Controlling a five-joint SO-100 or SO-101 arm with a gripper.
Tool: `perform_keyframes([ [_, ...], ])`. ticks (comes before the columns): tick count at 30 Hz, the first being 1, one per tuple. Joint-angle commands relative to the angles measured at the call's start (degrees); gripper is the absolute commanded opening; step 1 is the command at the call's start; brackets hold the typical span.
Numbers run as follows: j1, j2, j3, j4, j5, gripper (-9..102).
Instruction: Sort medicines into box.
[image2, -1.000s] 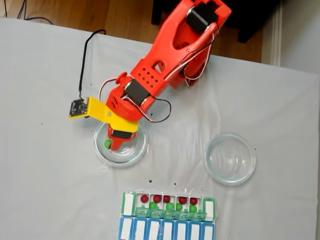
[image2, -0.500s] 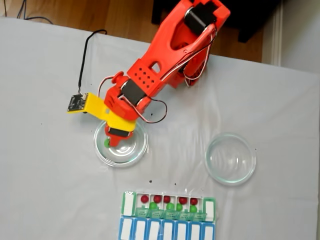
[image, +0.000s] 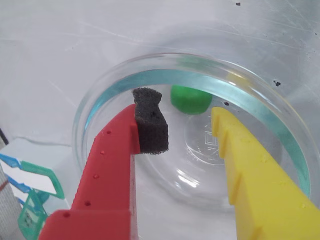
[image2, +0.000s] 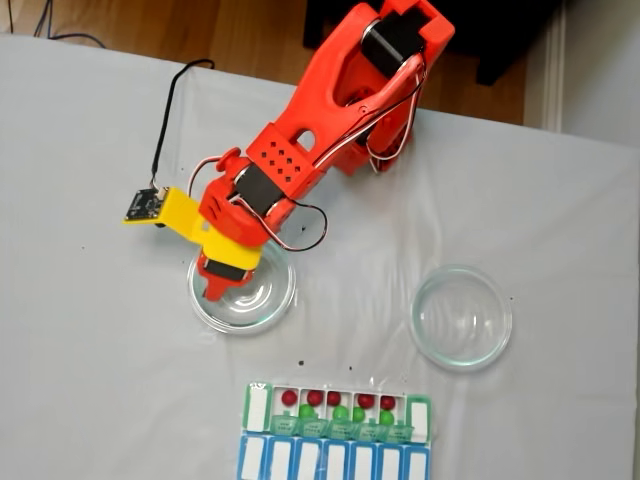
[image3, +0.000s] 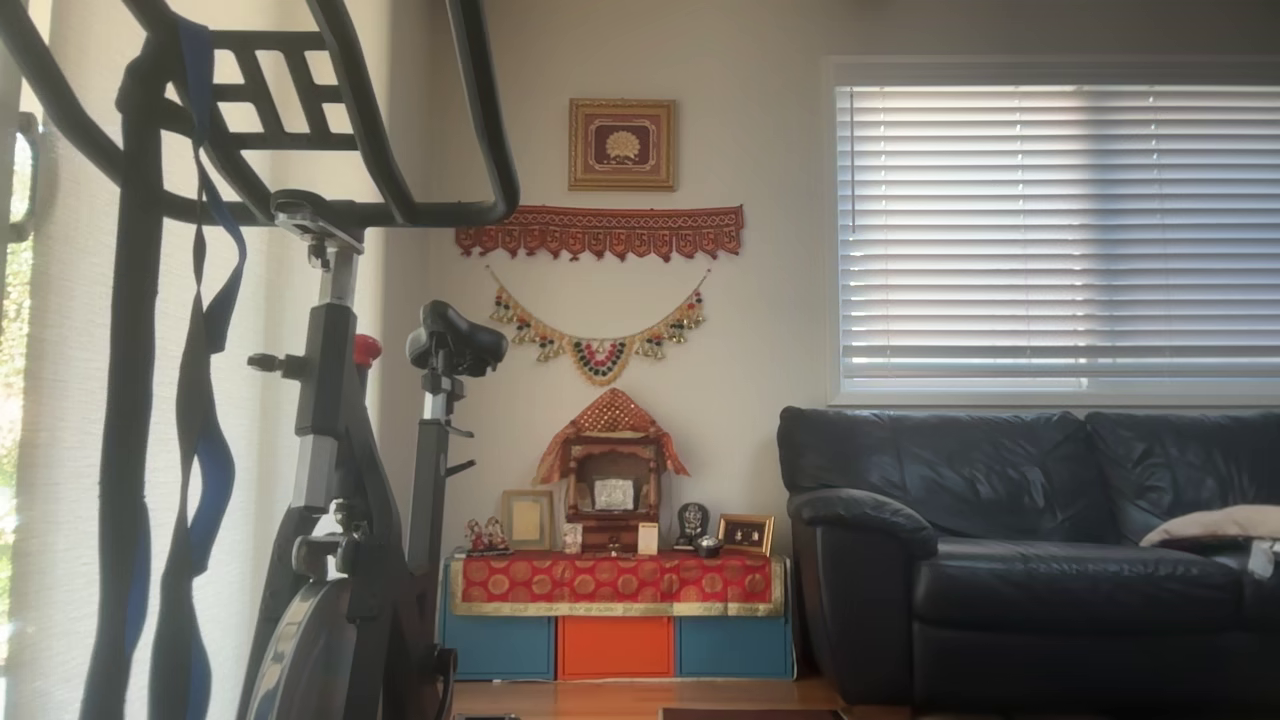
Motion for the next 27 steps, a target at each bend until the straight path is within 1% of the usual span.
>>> perform_keyframes([
  [1, -0.4, 0.0, -3.0, -1.7, -0.3, 17],
  [14, -0.2, -3.0, -3.3, -2.1, -1.2, 17],
  [27, 0.1, -4.8, -3.0, -6.0, -0.5, 15],
])
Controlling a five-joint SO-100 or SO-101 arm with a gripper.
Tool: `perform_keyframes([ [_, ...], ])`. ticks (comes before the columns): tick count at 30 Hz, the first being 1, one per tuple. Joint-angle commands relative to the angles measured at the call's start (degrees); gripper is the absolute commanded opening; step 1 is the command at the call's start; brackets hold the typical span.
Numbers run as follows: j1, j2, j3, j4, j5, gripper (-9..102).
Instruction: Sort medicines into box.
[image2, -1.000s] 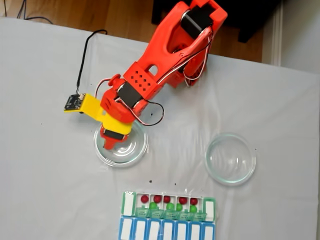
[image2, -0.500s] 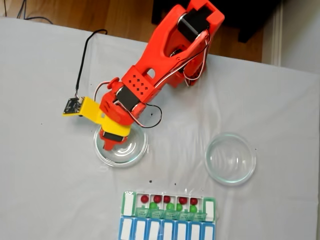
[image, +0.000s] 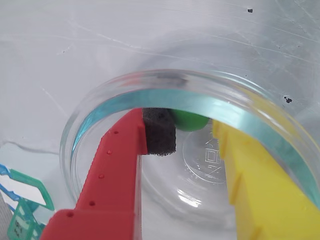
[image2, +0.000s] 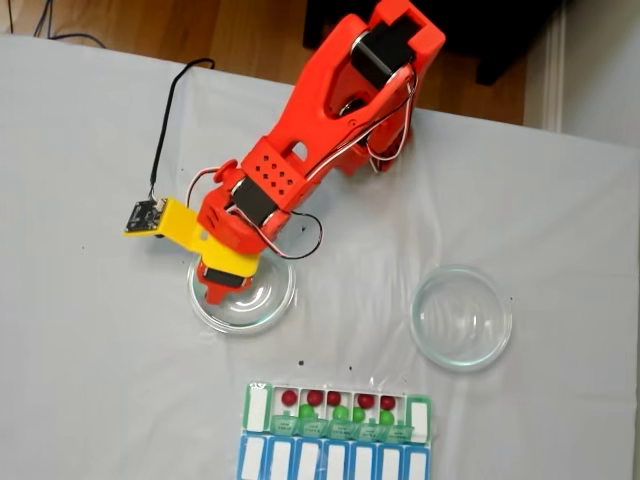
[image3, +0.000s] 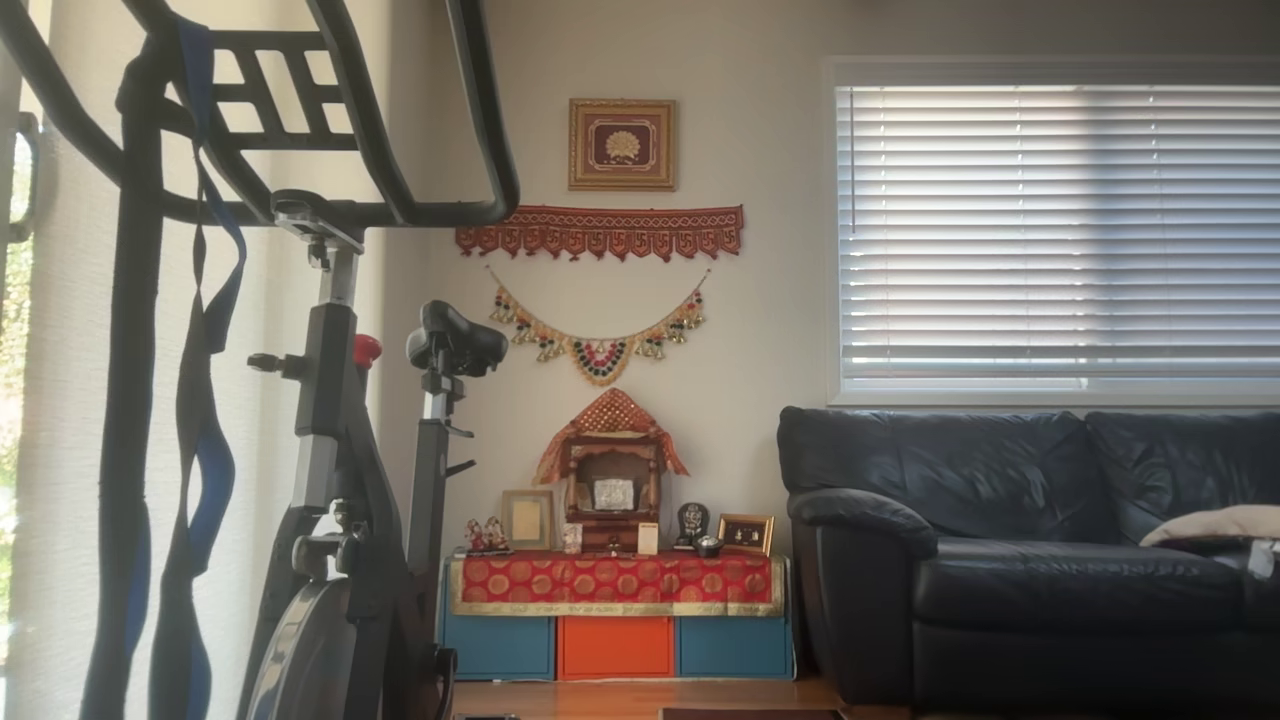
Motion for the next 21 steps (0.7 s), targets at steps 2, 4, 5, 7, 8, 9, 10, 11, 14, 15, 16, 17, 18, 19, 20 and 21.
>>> perform_keyframes([
  [2, 0.5, 0.6, -3.0, -1.1, 0.5, 14],
  [4, 0.5, 0.5, -3.0, -1.2, 0.4, 14],
  [5, 0.5, 0.5, -2.9, -1.3, 0.4, 14],
  [7, 0.5, 0.4, -2.9, -1.4, 0.3, 14],
  [8, 0.5, 0.4, -2.8, -1.5, 0.3, 14],
  [9, 0.5, 0.4, -2.7, -1.6, 0.2, 14],
  [10, 0.5, 0.4, -2.6, -1.7, 0.2, 14],
  [11, 0.5, 0.4, -2.5, -1.8, 0.1, 14],
  [14, 0.5, 0.4, -2.2, -2.4, 0.0, 14],
  [15, 0.5, 0.4, -2.1, -2.5, -0.1, 14],
  [16, 0.5, 0.4, -1.9, -2.8, -0.2, 14],
  [17, 0.5, 0.4, -1.6, -3.2, -0.3, 14],
  [18, 0.5, 0.4, -1.4, -3.4, -0.4, 14],
  [19, 0.5, 0.4, -1.1, -3.6, -0.4, 14],
  [20, 0.5, 0.4, -1.0, -3.9, -0.4, 14],
  [21, 0.5, 0.4, -0.9, -4.0, -0.5, 14],
])
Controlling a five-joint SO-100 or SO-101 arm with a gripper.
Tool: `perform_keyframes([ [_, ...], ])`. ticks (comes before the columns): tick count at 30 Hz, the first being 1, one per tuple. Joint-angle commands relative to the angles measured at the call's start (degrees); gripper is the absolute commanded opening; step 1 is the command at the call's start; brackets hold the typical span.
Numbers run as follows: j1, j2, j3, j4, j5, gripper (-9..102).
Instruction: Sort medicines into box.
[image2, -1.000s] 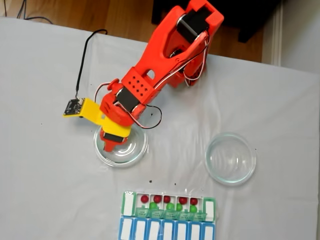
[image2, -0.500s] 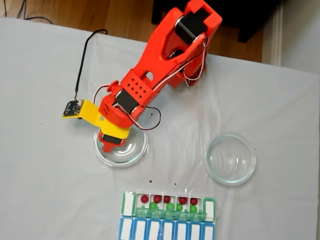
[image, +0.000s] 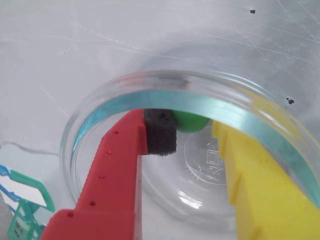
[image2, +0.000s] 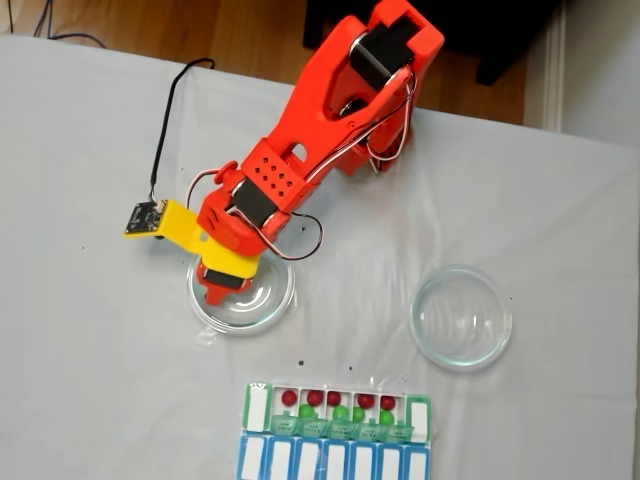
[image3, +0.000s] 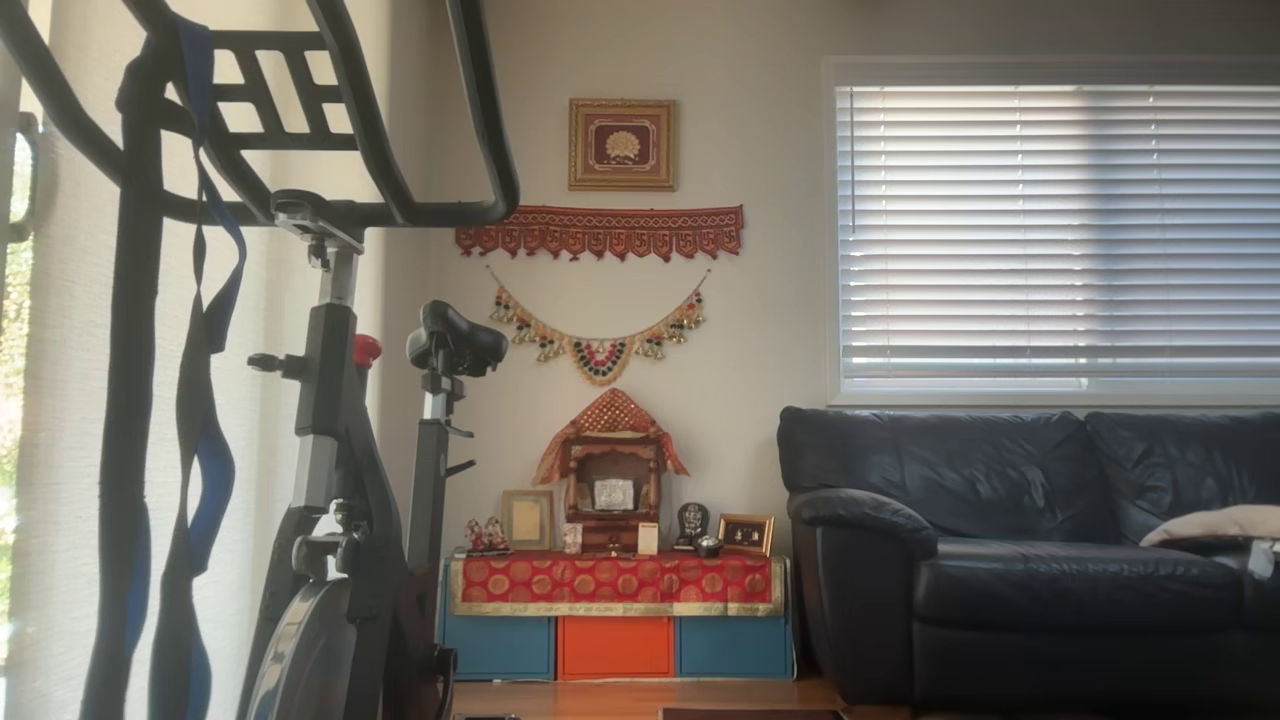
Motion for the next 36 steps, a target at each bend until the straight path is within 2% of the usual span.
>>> perform_keyframes([
  [1, 0.5, 0.7, -1.0, -2.1, -0.4, 14],
  [6, 0.5, 0.6, -0.7, -2.5, -0.7, 13],
  [14, 0.5, 1.1, 0.3, -3.6, -0.9, 2],
  [29, 0.1, 2.6, 1.6, -3.5, -1.2, 1],
  [36, -0.8, 12.7, 2.1, 4.1, -0.4, 1],
])
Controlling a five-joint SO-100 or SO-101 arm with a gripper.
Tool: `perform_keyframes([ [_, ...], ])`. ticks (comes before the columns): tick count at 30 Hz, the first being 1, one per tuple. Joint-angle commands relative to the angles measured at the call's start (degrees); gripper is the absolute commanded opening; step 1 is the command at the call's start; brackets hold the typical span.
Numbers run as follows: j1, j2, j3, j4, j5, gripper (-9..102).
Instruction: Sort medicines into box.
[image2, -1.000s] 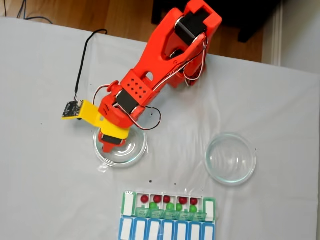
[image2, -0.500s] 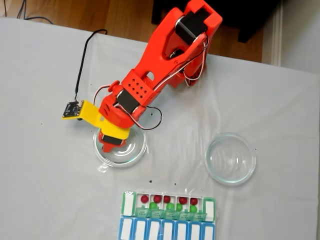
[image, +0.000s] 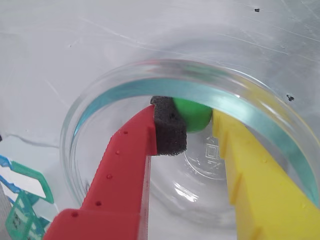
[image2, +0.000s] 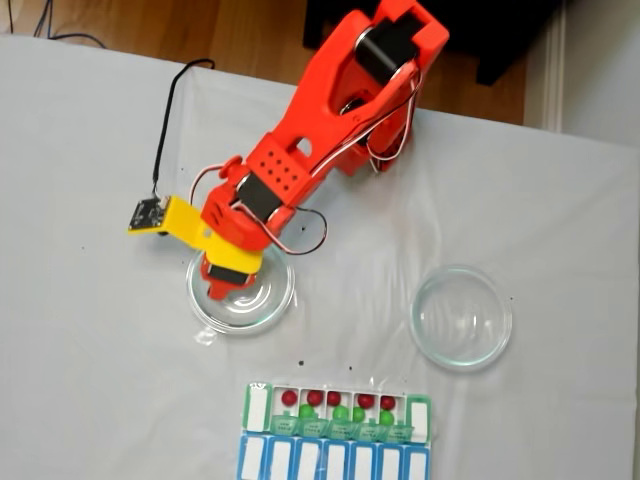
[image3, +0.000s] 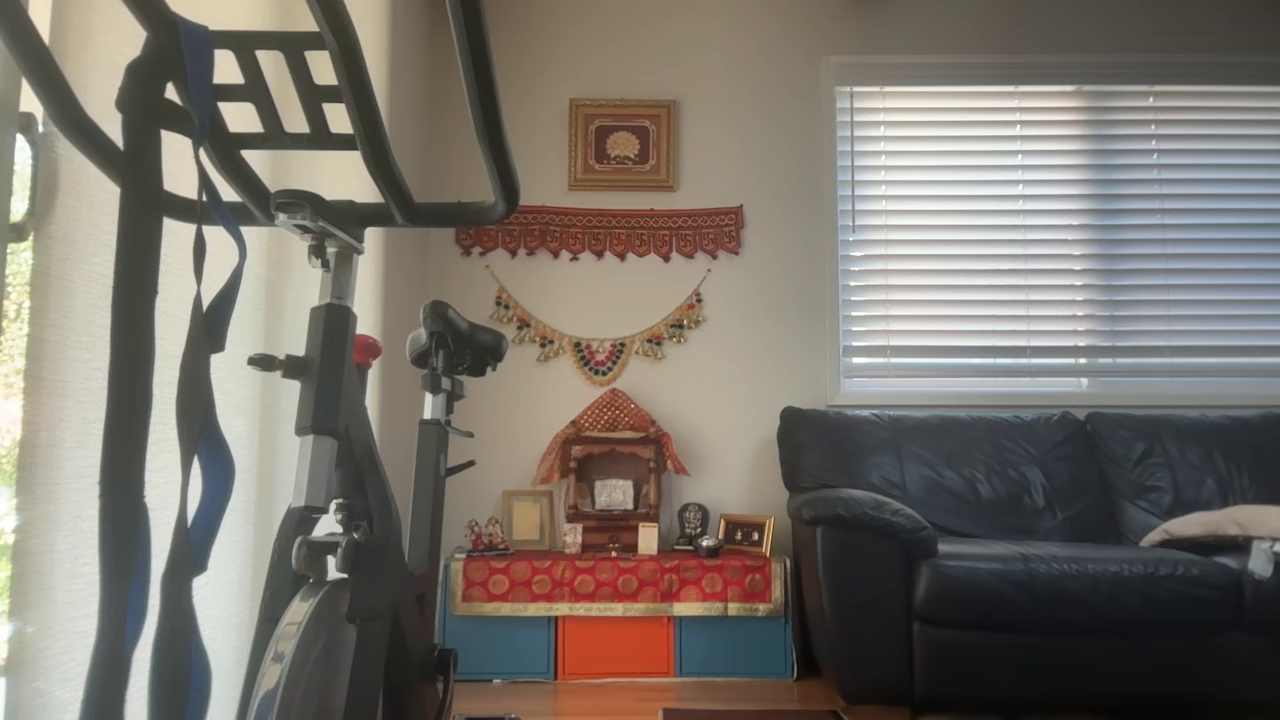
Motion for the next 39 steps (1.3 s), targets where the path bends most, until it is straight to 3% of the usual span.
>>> perform_keyframes([
  [1, -0.9, 10.4, -0.5, 3.8, 0.6, 1],
  [15, -6.8, 26.5, -4.3, 18.3, 6.8, 1],
  [28, -16.3, 4.8, -26.5, 19.7, 17.2, 1],
  [39, -22.6, 0.6, -29.0, 20.2, 17.8, 1],
])
